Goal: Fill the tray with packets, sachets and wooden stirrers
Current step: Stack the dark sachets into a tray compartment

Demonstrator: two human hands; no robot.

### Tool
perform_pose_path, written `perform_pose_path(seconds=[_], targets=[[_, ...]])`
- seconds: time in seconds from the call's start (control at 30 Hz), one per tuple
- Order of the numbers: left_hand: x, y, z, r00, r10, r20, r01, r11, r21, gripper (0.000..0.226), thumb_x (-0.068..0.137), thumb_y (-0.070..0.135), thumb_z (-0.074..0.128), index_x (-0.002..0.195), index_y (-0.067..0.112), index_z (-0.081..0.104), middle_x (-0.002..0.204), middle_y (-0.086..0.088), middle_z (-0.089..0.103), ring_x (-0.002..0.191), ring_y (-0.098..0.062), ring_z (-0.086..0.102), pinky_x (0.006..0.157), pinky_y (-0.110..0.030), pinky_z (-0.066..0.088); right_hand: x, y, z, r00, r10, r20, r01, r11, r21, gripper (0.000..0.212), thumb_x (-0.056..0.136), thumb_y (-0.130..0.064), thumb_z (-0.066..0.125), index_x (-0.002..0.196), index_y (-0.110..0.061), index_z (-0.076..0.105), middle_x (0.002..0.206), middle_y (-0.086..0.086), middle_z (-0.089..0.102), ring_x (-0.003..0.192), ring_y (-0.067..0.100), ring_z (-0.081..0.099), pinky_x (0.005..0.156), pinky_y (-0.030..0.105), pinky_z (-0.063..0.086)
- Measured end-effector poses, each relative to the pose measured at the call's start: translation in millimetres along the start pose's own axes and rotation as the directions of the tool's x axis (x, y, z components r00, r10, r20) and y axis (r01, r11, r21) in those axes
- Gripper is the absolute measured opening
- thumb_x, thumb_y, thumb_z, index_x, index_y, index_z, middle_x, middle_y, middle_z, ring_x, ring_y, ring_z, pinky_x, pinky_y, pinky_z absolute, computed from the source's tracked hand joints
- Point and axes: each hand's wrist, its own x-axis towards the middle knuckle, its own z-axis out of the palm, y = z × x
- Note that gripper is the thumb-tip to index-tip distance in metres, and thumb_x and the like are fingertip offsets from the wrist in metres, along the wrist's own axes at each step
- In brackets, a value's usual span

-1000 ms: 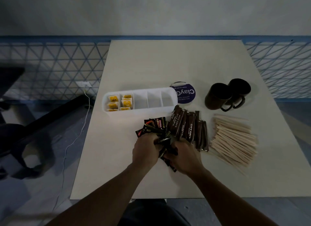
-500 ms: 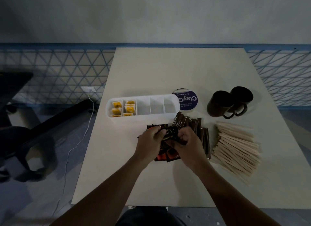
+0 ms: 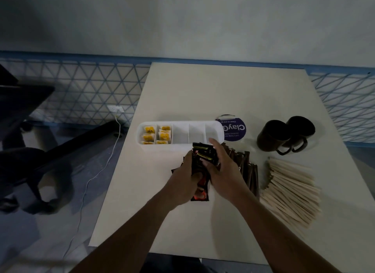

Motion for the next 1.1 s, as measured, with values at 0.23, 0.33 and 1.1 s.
perform_pose_path(seconds=[0.23,0.33,1.1], targets=[[3,2,-17,0.998,-0.041,-0.051,0.04,0.999,-0.017,0.034,0.104,0.019,0.037,0.137,0.023,0.036,0.107,-0.005,0.066,0.068,-0.021,0.073,0.06,-0.03,0.061,13,-16,15,0.996,-0.072,0.061,0.081,0.983,-0.167,0.039,0.102,-0.011,0.046,0.137,-0.028,0.045,0.116,-0.002,0.065,0.103,0.011,0.062,0.079,0.02,0.051],[4,2,-26,0.991,-0.083,-0.108,0.069,0.99,-0.126,0.022,0.104,0.018,0.037,0.125,0.015,0.042,0.105,-0.008,0.066,0.067,-0.026,0.072,0.057,-0.03,0.06,19,-21,22,0.998,-0.032,0.061,0.04,0.991,-0.128,0.04,0.103,-0.014,0.044,0.141,-0.029,0.041,0.108,0.002,0.066,0.082,0.007,0.065,0.058,0.013,0.047],[63,2,-119,0.961,0.192,-0.2,-0.12,0.938,0.326,0.048,0.087,0.025,0.07,0.128,0.016,0.046,0.108,-0.003,0.056,0.098,-0.019,0.058,0.081,-0.03,0.049,93,-53,40,0.964,0.174,-0.2,-0.204,0.969,-0.142,0.015,0.092,-0.021,0.067,0.081,-0.011,0.067,0.073,0.008,0.07,0.064,0.021,0.065,0.055,0.031,0.051]])
